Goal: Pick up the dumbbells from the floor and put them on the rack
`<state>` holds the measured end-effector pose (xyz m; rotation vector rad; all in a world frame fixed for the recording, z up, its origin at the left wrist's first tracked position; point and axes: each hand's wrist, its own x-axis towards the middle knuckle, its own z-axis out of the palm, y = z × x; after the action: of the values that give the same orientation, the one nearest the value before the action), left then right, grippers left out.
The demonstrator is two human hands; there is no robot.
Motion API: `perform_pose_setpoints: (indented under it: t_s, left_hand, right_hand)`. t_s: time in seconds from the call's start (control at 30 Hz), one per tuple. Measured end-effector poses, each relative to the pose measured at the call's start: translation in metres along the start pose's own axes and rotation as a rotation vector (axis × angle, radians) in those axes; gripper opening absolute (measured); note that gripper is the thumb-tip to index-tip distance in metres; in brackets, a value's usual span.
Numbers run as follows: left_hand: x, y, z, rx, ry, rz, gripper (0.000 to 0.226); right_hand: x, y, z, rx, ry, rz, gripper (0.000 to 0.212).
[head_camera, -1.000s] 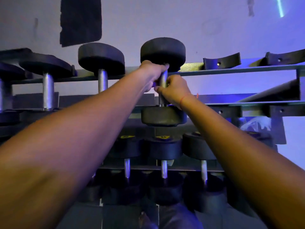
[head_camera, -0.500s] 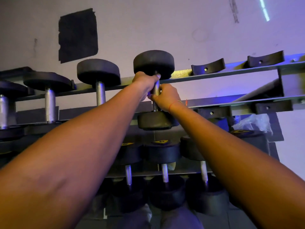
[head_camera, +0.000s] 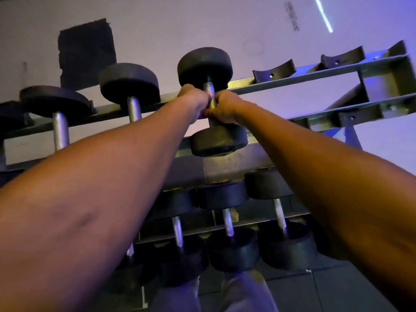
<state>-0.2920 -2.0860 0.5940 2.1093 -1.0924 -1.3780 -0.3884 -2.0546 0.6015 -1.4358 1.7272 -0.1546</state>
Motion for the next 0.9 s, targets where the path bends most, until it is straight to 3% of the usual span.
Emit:
perform_pose_setpoints:
  t_s: [0.17,0.3,0.43,0.63,0.8,0.9]
  left_hand:
    - [-0.007,-0.005,0.001,0.125,0.051,0.058,0.031]
    - [-0.030,0.003,-0.009,0.393,0.130,0.220,0.036]
    - [-0.077,-0.001,-0.030,0.560,0.124,0.495,0.038]
    - [-0.151,-0.034,-0.050,0.765,0.030,1.045,0.048]
    - [-0.223,-0.083,-0.033,0.990,-0.072,1.230,0.058]
    - [-0.284,-0.107,-0.004,1.006,-0.175,1.390,0.062]
  right_hand:
    - [-0.008,0.007,0.006,0.021,0.105,0.015,0.039]
    - [-0.033,0.016,0.001,0.028,0.248,0.021,0.055]
    - [-0.086,0.040,-0.007,-0.077,0.376,0.008,0.058]
    - [-0.199,0.071,0.013,-0.157,0.612,0.058,0.068]
    - [-0.323,0.111,0.055,-0.131,0.718,0.201,0.070]
    - [-0.408,0.147,0.076,-0.099,0.805,0.324,0.069]
